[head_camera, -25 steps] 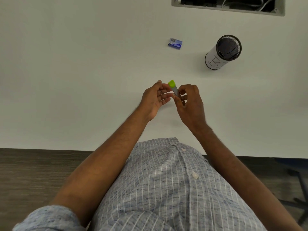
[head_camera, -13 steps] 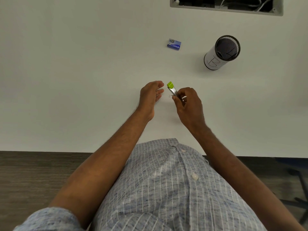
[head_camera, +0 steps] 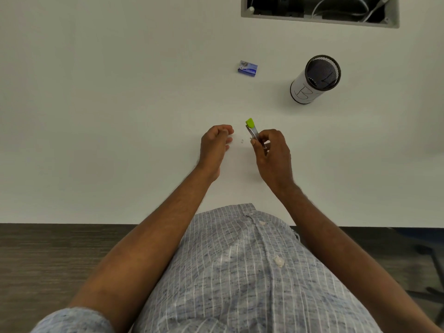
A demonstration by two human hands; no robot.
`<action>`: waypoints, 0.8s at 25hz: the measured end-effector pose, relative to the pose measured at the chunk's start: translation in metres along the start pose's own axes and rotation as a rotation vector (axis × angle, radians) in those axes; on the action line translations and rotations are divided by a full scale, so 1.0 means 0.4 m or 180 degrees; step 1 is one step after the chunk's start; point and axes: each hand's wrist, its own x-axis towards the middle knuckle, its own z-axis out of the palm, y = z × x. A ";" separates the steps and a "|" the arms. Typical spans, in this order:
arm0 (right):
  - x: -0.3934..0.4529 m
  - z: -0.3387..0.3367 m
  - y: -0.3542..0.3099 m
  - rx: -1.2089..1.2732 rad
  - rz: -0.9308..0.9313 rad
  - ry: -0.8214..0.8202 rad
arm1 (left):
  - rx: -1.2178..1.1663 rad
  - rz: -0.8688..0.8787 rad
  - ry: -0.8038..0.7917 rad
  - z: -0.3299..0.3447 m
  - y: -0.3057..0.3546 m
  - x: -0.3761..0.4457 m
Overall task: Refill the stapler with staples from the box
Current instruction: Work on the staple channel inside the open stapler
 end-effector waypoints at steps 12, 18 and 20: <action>-0.014 -0.013 -0.022 0.2556 0.2002 -0.0792 | -0.0010 0.0084 -0.0637 0.029 0.003 -0.025; -0.021 -0.017 -0.025 0.2435 0.1927 -0.0808 | -0.0011 0.0134 -0.0604 0.041 0.003 -0.028; -0.025 -0.016 -0.025 0.2398 0.1845 -0.0836 | 0.0007 0.0173 -0.0574 0.044 0.002 -0.031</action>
